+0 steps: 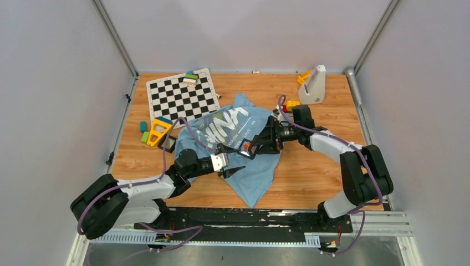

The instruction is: Remove the brooch from the garment

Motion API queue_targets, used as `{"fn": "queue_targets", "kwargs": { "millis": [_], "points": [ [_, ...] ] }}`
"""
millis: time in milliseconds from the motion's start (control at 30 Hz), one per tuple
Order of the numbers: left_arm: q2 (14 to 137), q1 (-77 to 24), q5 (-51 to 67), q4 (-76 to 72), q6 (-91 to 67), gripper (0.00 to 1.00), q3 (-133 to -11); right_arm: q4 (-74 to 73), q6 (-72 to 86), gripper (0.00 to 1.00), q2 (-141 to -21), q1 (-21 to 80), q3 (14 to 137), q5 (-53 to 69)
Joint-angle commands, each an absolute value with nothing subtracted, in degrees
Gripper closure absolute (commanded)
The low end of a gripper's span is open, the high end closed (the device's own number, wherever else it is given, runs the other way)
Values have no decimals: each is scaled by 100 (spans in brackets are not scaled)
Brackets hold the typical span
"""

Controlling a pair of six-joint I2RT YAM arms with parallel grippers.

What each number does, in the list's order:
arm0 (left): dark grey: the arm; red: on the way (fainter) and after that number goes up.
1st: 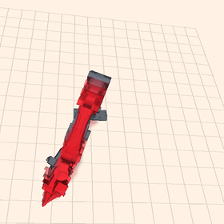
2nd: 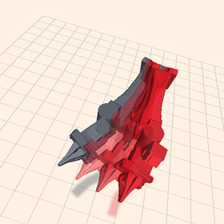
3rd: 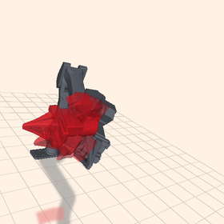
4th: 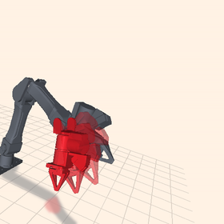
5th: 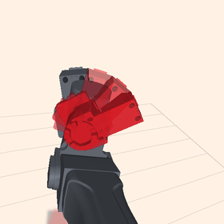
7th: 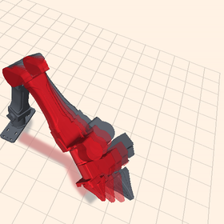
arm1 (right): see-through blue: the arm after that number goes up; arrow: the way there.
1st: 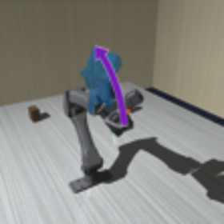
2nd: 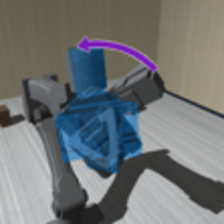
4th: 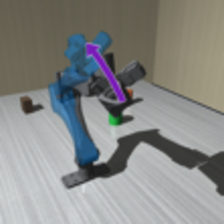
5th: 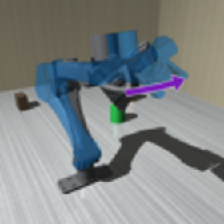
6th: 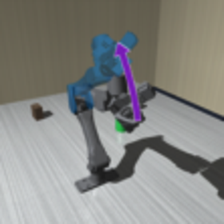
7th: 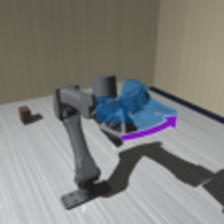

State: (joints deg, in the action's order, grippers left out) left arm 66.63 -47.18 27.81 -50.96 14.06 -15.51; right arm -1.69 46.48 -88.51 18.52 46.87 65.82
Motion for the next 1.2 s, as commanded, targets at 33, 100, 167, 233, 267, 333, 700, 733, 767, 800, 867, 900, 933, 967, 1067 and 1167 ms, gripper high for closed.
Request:
{"fn": "queue_targets", "kwargs": {
  "millis": [33,100,167,233,267,333,700,733,767,800,867,900,933,967,1067,1167],
  "points": [
    [6547,-4718,2274,-5120,895,26,-1758,-481,4357,74,-8603,1277,4556,6059],
    [6562,-4719,2238,-5135,862,25,-1758,-583,4304,73,-8433,1012,4366,5908],
    [6598,-4720,2261,-5179,830,25,-1751,-692,4228,73,-8251,731,4156,5795],
    [6671,-4720,2155,-5257,641,24,-1750,-734,4176,73,-8070,425,3916,5745],
    [6701,-4715,2075,-5287,549,24,-1765,-756,4113,73,-7975,263,3791,5729],
    [6763,-4711,1899,-5327,299,23,-1797,-825,4025,73,-7828,-41,3569,5642],
    [6179,-4711,1224,-4275,-31,11,-2019,-721,3913,73,-7551,-1545,2736,5145],
    [6174,-4711,1194,-4235,-93,11,-2032,-705,3923,73,-7539,-1646,2692,5101],
    [6175,-4711,1195,-4218,-113,11,-2040,-703,3953,73,-7528,-1762,2664,5018],
    [6177,-4711,1180,-4179,-160,11,-2057,-703,3969,74,-7514,-1884,2645,4965],
    [6209,-4711,1147,-4067,-227,11,-2114,-714,4015,73,-7499,-2102,2632,4739],
    [6219,-4711,1127,-4024,-245,11,-2142,-739,4050,73,-7491,-2171,2635,4609],
    [6235,-4713,1106,-3944,-279,11,-2181,-738,4078,72,-7502,-2221,2643,4493],
    [6233,-4712,1089,-3914,-284,11,-2211,-753,4120,70,-7520,-2248,2657,4385],
    [6197,-4711,788,-3818,-437,11,-2231,-822,4261,59,-7543,-2257,2731,4026],
    [6123,-4711,371,-3524,-661,5,-2358,-963,4407,38,-7532,-2256,2864,3607]
  ]
}}
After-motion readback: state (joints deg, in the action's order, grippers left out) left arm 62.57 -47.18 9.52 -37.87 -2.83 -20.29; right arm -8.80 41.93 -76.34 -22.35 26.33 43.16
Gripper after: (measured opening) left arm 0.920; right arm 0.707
